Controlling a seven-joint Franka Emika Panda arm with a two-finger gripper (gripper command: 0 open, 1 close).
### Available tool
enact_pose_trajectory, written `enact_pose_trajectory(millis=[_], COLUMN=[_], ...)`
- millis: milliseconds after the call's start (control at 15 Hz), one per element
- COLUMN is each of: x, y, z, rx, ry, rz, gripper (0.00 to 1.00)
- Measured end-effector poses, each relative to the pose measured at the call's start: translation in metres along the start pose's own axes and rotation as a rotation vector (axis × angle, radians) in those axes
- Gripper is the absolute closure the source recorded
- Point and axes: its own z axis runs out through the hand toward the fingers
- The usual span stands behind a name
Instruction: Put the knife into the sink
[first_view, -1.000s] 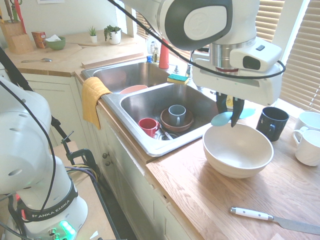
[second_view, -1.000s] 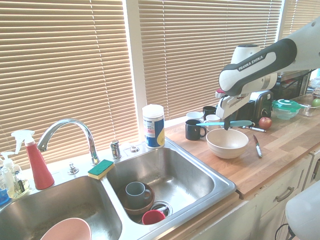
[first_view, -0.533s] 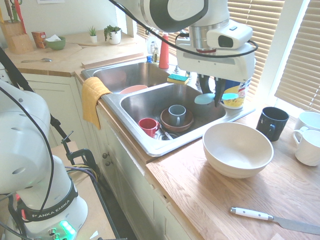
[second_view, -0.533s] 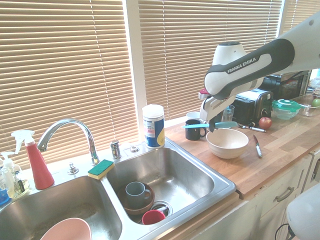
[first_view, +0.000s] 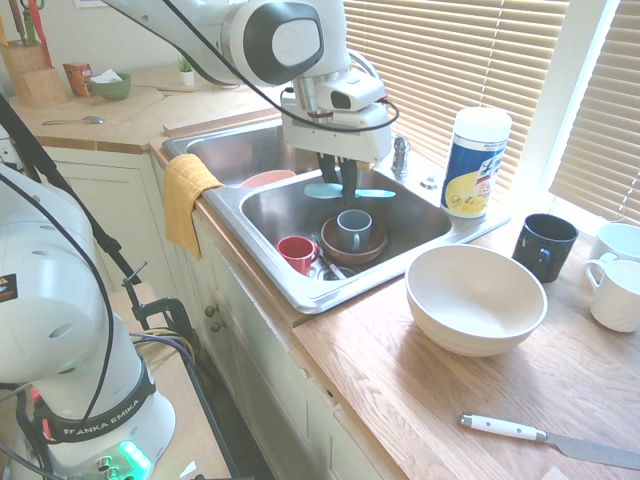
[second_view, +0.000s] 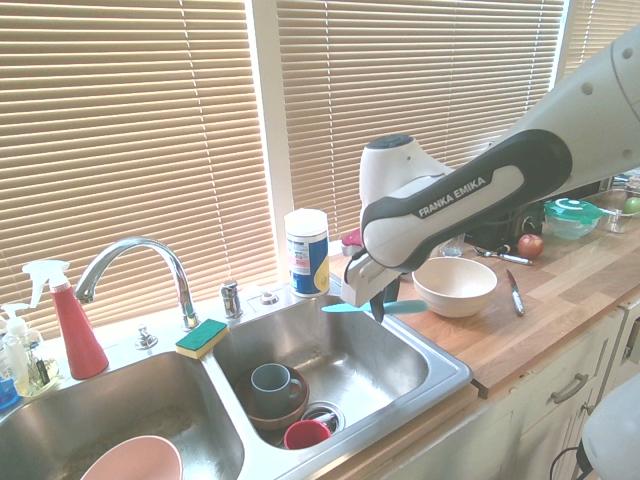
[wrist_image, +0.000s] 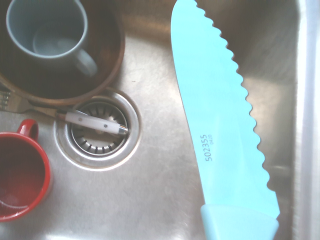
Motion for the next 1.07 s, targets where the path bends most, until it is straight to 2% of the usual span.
enact_pose_trajectory(millis=[200,333,733,1000,1067], x=[0.0,0.006,0.014,0.019,0.019], y=[-0.02,-0.04,-0.098,-0.097,-0.095], z=[0.068,0.096,0.152,0.178,0.184], rx=[0.004,0.01,0.02,0.008,0.001], ry=[-0.027,-0.034,-0.056,-0.058,-0.066], rz=[0.006,0.023,0.078,0.104,0.114], gripper=[1.0,1.0,1.0,1.0,0.0])
